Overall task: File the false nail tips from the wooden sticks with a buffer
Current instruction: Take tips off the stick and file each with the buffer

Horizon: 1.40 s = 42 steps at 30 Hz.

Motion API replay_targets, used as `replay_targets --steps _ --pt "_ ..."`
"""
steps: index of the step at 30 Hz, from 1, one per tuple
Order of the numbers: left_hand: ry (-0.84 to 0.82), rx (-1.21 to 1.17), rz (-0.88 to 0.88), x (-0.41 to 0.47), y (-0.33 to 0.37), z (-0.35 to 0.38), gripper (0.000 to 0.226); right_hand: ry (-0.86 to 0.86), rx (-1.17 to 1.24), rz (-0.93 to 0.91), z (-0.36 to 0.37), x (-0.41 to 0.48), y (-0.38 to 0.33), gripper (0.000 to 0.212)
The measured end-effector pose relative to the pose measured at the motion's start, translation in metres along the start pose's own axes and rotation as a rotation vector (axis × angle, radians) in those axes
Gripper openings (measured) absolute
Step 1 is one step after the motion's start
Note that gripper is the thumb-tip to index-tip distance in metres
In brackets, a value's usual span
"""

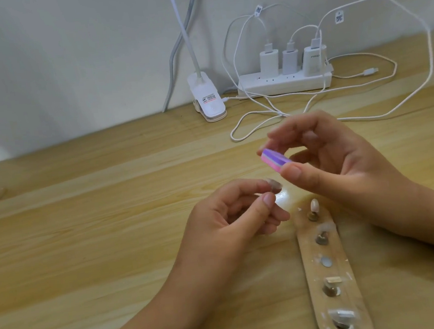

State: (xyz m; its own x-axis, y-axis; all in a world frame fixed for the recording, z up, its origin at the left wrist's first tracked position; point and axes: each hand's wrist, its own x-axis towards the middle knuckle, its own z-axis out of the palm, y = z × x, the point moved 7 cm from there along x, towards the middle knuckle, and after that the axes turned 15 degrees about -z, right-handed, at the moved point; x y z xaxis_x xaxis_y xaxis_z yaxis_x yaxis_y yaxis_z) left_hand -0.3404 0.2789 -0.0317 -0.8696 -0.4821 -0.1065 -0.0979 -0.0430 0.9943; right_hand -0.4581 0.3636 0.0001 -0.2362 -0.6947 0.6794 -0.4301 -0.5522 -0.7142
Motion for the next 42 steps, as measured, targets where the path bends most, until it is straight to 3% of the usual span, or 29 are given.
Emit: replay_targets --steps 4,16,27,36,42 --pt "-0.016 -0.011 -0.018 0.002 0.001 -0.001 0.013 0.006 -0.053 -0.063 -0.006 0.002 -0.003 0.044" --pt "-0.011 -0.045 -0.017 0.001 0.003 -0.001 0.011 -0.181 -0.279 -0.263 0.007 -0.002 -0.014 0.029" --pt "0.008 -0.083 -0.026 0.001 0.003 -0.003 0.01 -0.163 -0.479 -0.318 0.003 0.001 -0.016 0.034" --pt "-0.056 -0.063 -0.038 -0.003 0.007 0.002 0.018 -0.179 -0.48 -0.378 0.004 -0.001 -0.019 0.023" --pt "-0.082 -0.081 -0.048 -0.001 0.008 0.003 0.015 -0.116 -0.324 -0.351 0.0 0.0 -0.017 0.025"
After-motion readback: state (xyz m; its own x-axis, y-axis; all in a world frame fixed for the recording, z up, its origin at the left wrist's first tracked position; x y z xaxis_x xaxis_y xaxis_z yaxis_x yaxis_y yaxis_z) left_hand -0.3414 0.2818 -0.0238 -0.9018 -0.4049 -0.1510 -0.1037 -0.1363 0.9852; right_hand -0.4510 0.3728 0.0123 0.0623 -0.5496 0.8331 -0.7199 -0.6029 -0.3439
